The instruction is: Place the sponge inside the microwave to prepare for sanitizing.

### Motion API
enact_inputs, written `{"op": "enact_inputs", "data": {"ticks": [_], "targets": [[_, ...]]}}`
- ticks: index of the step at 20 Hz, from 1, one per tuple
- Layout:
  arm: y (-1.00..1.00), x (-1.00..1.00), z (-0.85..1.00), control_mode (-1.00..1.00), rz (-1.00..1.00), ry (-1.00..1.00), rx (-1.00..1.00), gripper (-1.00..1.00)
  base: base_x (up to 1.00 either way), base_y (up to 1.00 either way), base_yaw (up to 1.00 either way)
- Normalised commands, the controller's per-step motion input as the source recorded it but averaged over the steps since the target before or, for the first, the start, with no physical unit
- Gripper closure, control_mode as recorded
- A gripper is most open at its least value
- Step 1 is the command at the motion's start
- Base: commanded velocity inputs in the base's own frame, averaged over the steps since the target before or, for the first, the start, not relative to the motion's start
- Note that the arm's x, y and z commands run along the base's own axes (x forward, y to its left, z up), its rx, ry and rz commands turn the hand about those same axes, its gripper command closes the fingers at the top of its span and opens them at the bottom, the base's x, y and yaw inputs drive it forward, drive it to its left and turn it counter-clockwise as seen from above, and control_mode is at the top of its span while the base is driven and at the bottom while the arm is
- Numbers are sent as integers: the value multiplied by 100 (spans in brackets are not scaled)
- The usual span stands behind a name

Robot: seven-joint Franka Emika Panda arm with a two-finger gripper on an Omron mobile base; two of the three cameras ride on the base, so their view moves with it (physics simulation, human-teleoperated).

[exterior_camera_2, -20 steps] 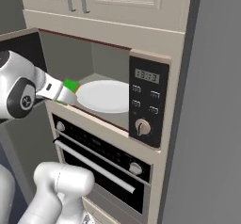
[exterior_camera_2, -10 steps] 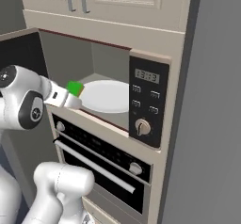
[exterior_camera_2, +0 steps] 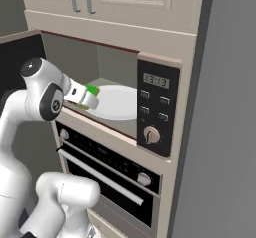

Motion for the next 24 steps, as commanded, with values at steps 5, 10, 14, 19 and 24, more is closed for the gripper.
{"op": "enact_inputs", "data": {"ticks": [5,10,14,19,24], "targets": [[-2,36,-13,-100,0,0,0,100,0,0,0],[-7,48,-15,-100,0,2,0,100,0,0,0],[-5,50,-26,-100,0,4,0,100,0,0,0],[-9,38,-38,-100,0,8,0,100,0,0,0],[-15,32,-30,-100,0,9,0,100,0,0,0]]}}
